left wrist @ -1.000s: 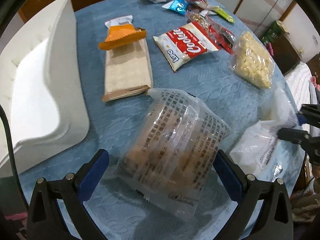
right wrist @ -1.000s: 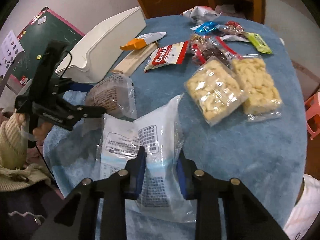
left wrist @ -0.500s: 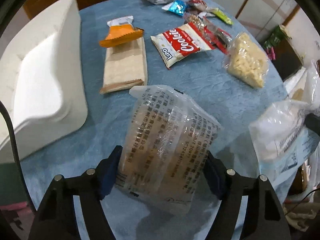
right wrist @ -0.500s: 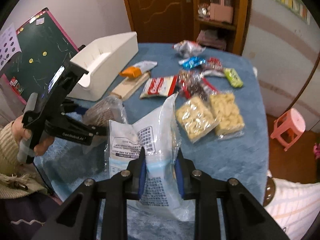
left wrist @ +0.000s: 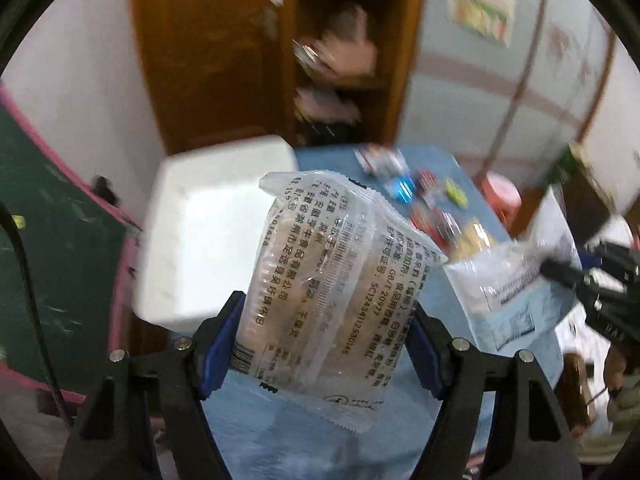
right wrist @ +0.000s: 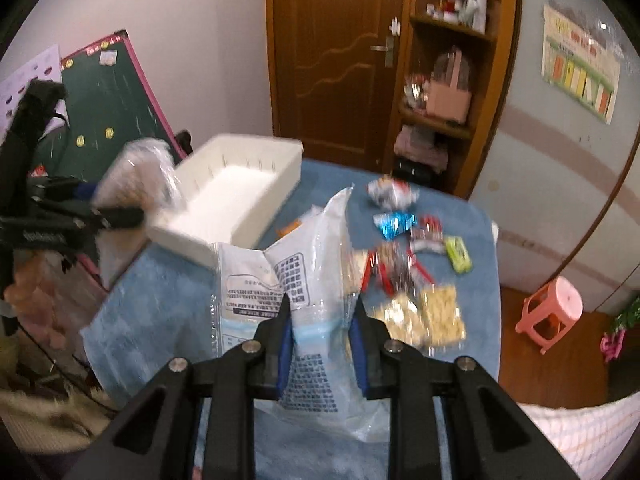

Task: Organize snacks
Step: 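Carry both bags over the white tray and open both tools to drop them, then move both tools back toward the two clear puffed-snack bags, then grasp one puffed-snack bag with the left tool while the right tool grasps the other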

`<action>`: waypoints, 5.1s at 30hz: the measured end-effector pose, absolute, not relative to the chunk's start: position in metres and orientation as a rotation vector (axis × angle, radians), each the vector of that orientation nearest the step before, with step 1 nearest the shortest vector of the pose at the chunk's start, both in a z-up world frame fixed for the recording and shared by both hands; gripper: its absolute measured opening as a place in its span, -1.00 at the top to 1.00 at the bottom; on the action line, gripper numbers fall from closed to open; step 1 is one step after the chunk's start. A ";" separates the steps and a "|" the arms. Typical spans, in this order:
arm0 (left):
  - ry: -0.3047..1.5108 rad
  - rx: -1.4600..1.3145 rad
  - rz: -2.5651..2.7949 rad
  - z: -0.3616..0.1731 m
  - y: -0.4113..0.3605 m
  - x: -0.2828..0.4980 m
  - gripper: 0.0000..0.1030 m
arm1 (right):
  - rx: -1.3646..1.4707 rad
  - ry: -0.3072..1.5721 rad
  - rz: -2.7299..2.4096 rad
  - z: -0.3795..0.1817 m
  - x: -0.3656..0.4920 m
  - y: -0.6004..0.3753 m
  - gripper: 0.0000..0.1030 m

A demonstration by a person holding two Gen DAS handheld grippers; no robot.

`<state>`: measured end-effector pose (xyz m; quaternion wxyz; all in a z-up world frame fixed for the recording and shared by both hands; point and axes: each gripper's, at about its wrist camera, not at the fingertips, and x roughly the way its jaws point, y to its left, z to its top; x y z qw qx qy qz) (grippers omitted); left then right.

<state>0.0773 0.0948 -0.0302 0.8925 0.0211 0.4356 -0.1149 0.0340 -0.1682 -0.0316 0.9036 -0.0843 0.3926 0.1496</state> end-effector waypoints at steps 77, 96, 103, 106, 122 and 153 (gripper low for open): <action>0.794 -0.056 -0.241 -0.053 -0.020 0.067 -0.71 | -0.001 0.700 -0.069 -0.041 0.035 -0.229 -0.21; 0.911 0.111 -0.383 -0.098 -0.088 0.077 -0.71 | 0.054 0.797 -0.139 -0.077 0.034 -0.289 -0.21; 0.997 0.103 -0.406 -0.135 -0.110 0.094 -0.71 | 0.157 0.891 -0.140 -0.109 0.051 -0.314 -0.21; 1.008 0.120 -0.418 -0.146 -0.124 0.101 -0.71 | 0.183 0.920 -0.139 -0.120 0.060 -0.321 -0.21; 1.081 0.110 -0.516 -0.218 -0.181 0.157 -0.71 | 0.155 1.159 0.029 -0.179 0.177 -0.337 -0.21; 1.084 0.128 -0.539 -0.258 -0.219 0.185 -0.72 | 0.062 1.359 0.069 -0.233 0.214 -0.324 -0.29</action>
